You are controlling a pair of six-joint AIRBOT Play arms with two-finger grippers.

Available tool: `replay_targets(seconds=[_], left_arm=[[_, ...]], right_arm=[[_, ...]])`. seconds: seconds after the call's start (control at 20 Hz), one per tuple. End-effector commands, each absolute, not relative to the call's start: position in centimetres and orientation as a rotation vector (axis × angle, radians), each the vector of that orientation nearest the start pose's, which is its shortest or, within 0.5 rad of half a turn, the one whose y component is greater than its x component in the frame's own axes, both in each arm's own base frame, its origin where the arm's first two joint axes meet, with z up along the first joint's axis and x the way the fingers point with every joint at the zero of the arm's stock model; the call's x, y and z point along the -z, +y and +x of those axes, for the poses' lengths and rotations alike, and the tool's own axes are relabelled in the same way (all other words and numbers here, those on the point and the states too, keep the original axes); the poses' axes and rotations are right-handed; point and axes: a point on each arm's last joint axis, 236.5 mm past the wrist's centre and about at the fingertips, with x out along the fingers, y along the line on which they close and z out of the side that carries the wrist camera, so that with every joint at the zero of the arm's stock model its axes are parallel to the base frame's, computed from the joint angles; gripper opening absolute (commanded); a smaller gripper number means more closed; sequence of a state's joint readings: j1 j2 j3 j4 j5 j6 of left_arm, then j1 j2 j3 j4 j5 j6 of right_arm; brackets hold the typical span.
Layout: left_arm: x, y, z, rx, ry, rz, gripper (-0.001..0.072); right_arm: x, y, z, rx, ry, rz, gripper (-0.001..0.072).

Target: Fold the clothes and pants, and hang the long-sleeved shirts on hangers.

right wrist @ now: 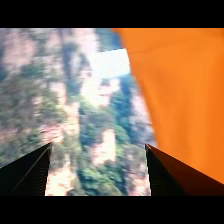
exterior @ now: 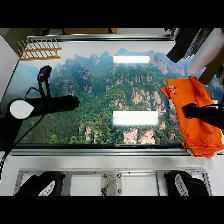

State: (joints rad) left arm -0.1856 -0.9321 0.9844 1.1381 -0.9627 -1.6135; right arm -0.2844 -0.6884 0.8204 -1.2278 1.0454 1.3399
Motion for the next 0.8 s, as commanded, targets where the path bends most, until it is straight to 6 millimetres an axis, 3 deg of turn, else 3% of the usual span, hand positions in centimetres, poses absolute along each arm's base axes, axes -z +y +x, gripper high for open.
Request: replay_targets(seconds=[0.0,0.2,0.3,0.75], left_arm=[[-11.55,-13.16,37.67,0.331,0.934,-0.325,0.0005],[-11.28,-12.98,37.87,0.328,0.942,-0.323,0.0005],[-11.28,-12.98,37.84,0.328,0.942,-0.323,0.0006],[-11.27,-13.00,37.82,0.329,0.944,-0.323,0.0005]], right_arm=[[-8.50,3.36,32.42,-0.206,0.901,0.148,0.0580],[-7.92,4.09,32.48,-0.228,0.922,0.144,0.0138],[-7.91,4.08,32.46,-0.227,0.922,0.145,0.0009],[-7.85,4.13,32.39,-0.229,0.926,0.145,0.0009]])
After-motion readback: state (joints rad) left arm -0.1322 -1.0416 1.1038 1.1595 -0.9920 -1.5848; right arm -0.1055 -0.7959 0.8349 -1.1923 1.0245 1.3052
